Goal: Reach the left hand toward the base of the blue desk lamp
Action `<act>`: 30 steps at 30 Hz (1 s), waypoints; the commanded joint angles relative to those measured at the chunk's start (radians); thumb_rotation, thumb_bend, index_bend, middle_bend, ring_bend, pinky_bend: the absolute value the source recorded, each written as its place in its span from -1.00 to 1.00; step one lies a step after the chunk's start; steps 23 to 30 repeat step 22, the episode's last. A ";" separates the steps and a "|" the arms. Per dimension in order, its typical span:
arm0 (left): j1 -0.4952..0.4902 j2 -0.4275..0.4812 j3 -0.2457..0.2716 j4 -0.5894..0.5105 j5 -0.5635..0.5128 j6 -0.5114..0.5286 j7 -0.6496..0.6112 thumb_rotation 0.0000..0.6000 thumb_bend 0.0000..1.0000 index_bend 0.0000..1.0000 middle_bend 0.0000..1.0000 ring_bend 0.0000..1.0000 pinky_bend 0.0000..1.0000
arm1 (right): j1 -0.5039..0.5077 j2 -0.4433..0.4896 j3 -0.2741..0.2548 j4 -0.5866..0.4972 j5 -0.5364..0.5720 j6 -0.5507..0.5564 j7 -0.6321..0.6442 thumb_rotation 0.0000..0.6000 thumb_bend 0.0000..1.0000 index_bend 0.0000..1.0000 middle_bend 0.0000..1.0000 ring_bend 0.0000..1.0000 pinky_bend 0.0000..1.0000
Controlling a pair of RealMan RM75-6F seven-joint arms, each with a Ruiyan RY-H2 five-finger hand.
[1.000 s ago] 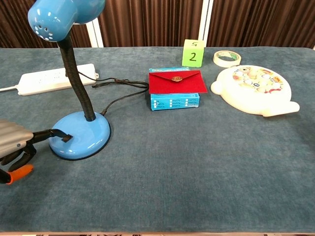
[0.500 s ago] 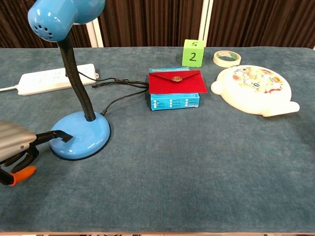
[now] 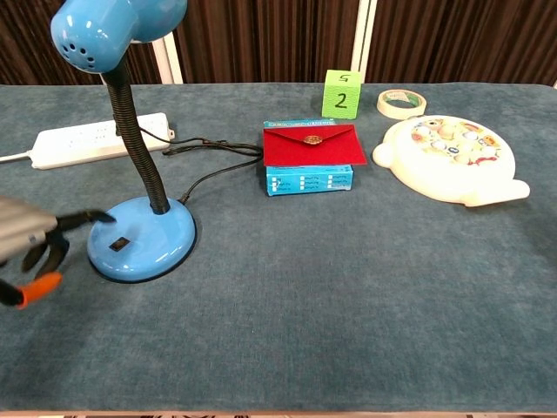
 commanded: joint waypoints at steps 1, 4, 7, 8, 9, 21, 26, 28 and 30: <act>0.072 0.040 -0.030 -0.041 0.115 0.221 -0.070 1.00 -0.24 -0.72 -0.30 -0.57 -0.50 | 0.000 0.001 -0.002 0.000 -0.001 -0.002 0.001 1.00 -0.73 -0.85 -0.96 -0.92 -1.00; 0.121 0.076 -0.026 -0.048 0.157 0.328 -0.107 1.00 -0.49 -0.72 -0.57 -0.76 -0.62 | 0.000 0.001 -0.003 -0.002 -0.002 -0.003 0.001 1.00 -0.73 -0.85 -0.96 -0.92 -1.00; 0.167 0.125 -0.005 -0.078 0.143 0.370 -0.140 1.00 -0.60 -0.76 -0.71 -0.87 -0.67 | 0.000 -0.001 -0.004 0.000 -0.008 0.001 -0.002 1.00 -0.73 -0.85 -0.96 -0.92 -1.00; 0.180 0.144 0.002 -0.091 0.132 0.376 -0.153 1.00 -0.60 -0.77 -0.74 -0.89 -0.68 | 0.000 -0.001 -0.004 0.000 -0.009 0.002 -0.002 1.00 -0.73 -0.85 -0.96 -0.92 -1.00; 0.193 0.162 0.006 -0.101 0.120 0.384 -0.168 1.00 -0.61 -0.77 -0.77 -0.93 -0.70 | -0.001 -0.002 -0.004 0.000 -0.010 0.003 -0.002 1.00 -0.73 -0.85 -0.96 -0.92 -1.00; 0.244 0.254 -0.007 -0.119 0.062 0.409 -0.324 1.00 -0.62 -0.80 -0.88 -1.00 -0.77 | -0.001 0.000 -0.004 0.001 -0.010 0.003 0.004 1.00 -0.73 -0.85 -0.96 -0.92 -1.00; 0.244 0.256 -0.010 -0.119 0.055 0.405 -0.325 1.00 -0.62 -0.80 -0.88 -1.00 -0.77 | -0.001 0.000 -0.003 0.001 -0.009 0.003 0.004 1.00 -0.73 -0.85 -0.96 -0.92 -1.00; 0.244 0.256 -0.010 -0.119 0.055 0.405 -0.325 1.00 -0.62 -0.80 -0.88 -1.00 -0.77 | -0.001 0.000 -0.003 0.001 -0.009 0.003 0.004 1.00 -0.73 -0.85 -0.96 -0.92 -1.00; 0.244 0.256 -0.010 -0.119 0.055 0.405 -0.325 1.00 -0.62 -0.80 -0.88 -1.00 -0.77 | -0.001 0.000 -0.003 0.001 -0.009 0.003 0.004 1.00 -0.73 -0.85 -0.96 -0.92 -1.00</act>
